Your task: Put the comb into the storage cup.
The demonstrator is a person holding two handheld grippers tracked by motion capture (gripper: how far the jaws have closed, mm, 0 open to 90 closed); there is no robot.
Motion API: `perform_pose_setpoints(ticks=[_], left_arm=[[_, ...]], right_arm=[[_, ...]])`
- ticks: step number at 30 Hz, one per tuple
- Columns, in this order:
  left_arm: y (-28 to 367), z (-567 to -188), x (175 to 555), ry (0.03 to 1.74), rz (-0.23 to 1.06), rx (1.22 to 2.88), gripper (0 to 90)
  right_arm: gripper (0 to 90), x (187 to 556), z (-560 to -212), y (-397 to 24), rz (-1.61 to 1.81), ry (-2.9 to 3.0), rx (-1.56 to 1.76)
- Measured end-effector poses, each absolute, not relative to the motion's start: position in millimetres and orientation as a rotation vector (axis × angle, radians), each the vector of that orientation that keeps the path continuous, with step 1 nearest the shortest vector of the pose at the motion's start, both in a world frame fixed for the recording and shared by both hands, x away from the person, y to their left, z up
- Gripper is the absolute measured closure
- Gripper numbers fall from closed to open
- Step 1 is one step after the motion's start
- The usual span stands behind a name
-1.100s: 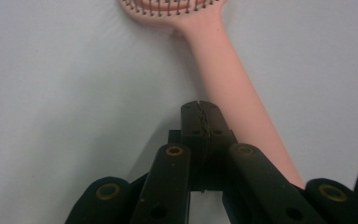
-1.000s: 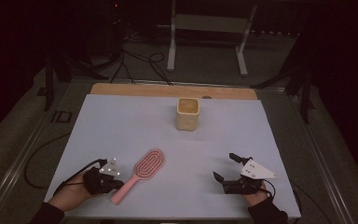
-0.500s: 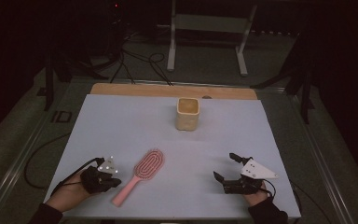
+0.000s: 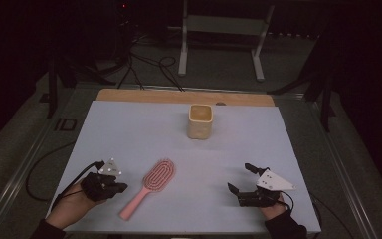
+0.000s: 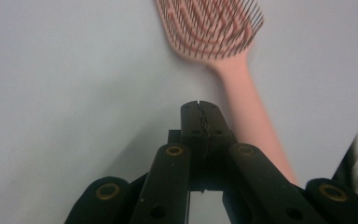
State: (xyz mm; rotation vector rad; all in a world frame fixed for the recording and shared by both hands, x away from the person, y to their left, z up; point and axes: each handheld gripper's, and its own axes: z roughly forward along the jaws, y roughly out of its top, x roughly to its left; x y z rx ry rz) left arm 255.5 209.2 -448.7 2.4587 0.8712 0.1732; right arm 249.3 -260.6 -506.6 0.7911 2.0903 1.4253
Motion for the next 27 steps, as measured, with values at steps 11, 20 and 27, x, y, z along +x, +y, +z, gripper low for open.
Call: perform_pose_setpoints(ticks=[11, 20, 27], left_arm=[[176, -439, 246, 0.945, 0.205, 2.461, 89.7], [161, -452, 246, 1.044, 0.209, 2.44, 89.6], [159, -455, 249, 1.08, 0.201, 2.443, 76.9]], right_arm=[[9.2, 249, -507, -260, 1.42, 2.093, 0.793], [9.2, 249, -506, -260, 1.429, 2.091, 0.794], [9.2, 249, -507, -259, 1.424, 2.098, 0.79]])
